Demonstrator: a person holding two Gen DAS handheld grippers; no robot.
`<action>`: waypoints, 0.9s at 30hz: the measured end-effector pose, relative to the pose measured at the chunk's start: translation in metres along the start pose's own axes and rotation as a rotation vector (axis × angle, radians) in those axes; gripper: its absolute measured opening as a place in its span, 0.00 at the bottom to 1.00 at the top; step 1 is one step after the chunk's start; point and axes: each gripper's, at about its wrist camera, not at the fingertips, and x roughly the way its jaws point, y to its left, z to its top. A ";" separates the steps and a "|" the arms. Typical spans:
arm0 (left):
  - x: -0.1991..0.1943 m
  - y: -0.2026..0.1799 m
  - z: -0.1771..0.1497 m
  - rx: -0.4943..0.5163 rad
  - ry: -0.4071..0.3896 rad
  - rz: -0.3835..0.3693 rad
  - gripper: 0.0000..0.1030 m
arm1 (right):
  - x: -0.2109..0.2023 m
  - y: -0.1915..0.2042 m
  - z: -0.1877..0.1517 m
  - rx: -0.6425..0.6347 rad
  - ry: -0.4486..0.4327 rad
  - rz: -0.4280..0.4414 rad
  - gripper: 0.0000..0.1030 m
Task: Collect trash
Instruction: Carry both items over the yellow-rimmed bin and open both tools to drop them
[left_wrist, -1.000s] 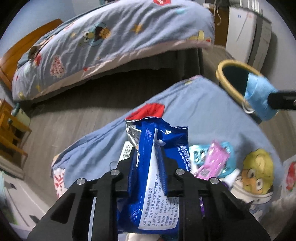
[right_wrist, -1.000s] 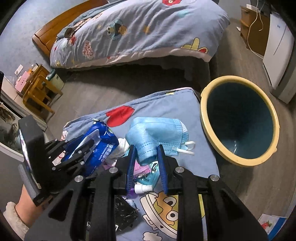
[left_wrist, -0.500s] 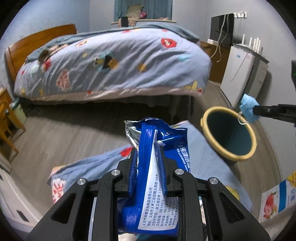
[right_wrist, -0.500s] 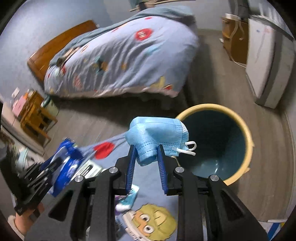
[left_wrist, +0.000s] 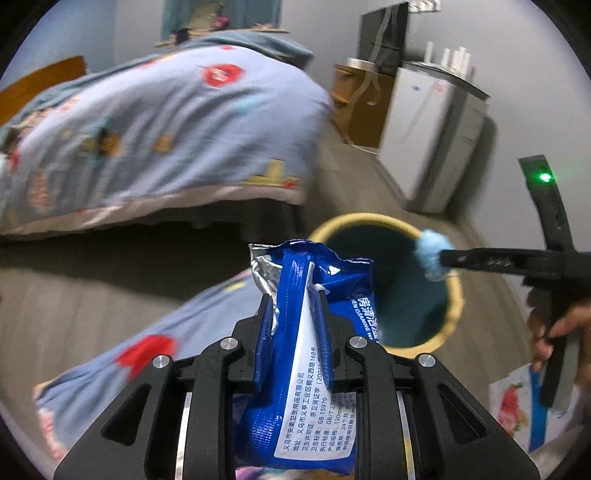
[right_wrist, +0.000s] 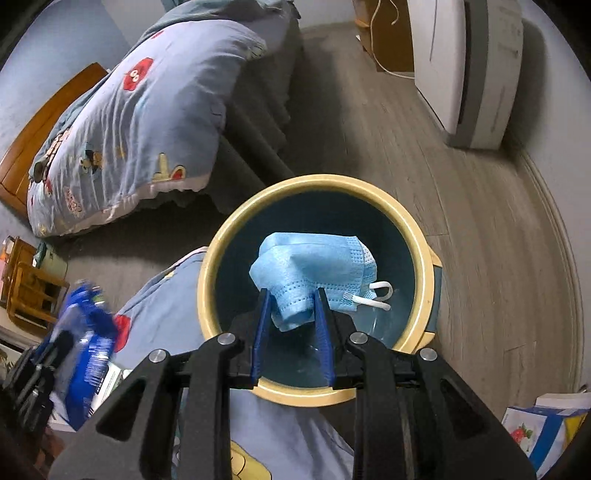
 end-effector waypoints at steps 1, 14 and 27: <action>0.013 -0.010 0.003 0.015 0.012 -0.017 0.23 | 0.003 -0.003 -0.001 0.004 0.004 -0.004 0.23; 0.091 -0.053 0.025 0.108 0.045 -0.003 0.23 | 0.013 -0.047 0.006 0.193 -0.035 0.024 0.23; 0.091 -0.057 0.024 0.124 0.016 -0.002 0.53 | 0.008 -0.048 0.008 0.180 -0.073 -0.015 0.50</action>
